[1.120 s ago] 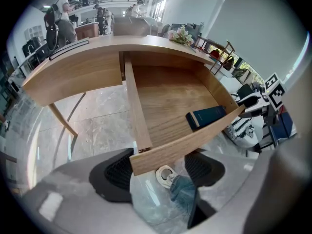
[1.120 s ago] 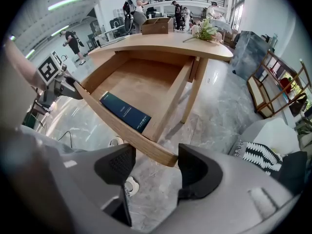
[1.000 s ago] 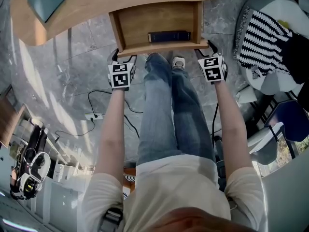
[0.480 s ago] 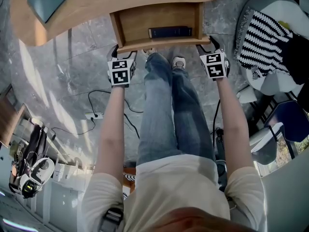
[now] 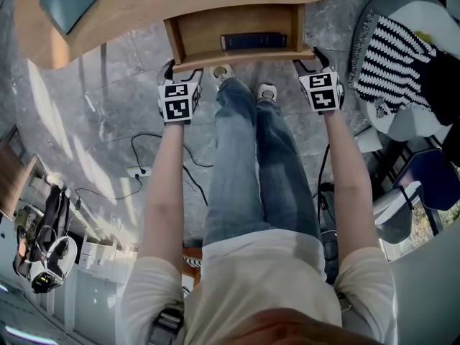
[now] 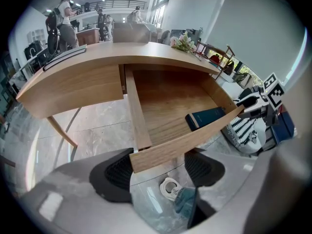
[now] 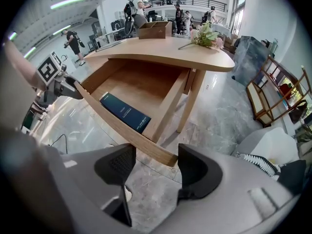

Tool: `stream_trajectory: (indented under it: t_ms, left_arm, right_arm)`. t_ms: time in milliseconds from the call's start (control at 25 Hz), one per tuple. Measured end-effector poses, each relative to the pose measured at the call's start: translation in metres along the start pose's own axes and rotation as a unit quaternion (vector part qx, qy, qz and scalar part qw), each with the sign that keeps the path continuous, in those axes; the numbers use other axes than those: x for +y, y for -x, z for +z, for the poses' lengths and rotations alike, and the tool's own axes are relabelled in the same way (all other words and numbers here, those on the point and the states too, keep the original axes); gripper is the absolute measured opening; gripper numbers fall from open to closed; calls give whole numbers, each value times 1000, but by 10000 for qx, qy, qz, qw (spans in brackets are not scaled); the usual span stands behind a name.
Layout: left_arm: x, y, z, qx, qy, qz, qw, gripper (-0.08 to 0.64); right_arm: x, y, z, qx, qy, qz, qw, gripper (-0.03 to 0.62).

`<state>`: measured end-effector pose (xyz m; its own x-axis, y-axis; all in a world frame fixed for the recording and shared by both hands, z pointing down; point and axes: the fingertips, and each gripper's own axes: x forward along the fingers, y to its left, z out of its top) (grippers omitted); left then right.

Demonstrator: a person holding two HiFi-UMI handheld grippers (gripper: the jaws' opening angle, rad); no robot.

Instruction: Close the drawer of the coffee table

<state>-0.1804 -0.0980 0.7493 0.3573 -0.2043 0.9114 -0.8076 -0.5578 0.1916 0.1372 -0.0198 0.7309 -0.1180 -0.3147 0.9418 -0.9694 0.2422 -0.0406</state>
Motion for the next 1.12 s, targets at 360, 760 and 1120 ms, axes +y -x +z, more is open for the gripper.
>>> stream_trajectory:
  t_ms: [360, 760, 1120]
  left_arm:
    - [9, -3, 18, -133, -31, 6, 9999, 331]
    - [16, -6, 40, -349, -59, 16, 9994, 331]
    - [20, -5, 60, -562, -63, 6, 9984, 331]
  right_arm:
    - [-7, -4, 18, -92, 32, -25, 9999, 270]
    - [-19, -6, 40, -259, 131, -80, 9995, 270]
    - [-29, -6, 58, -376, 226, -83, 9990, 268]
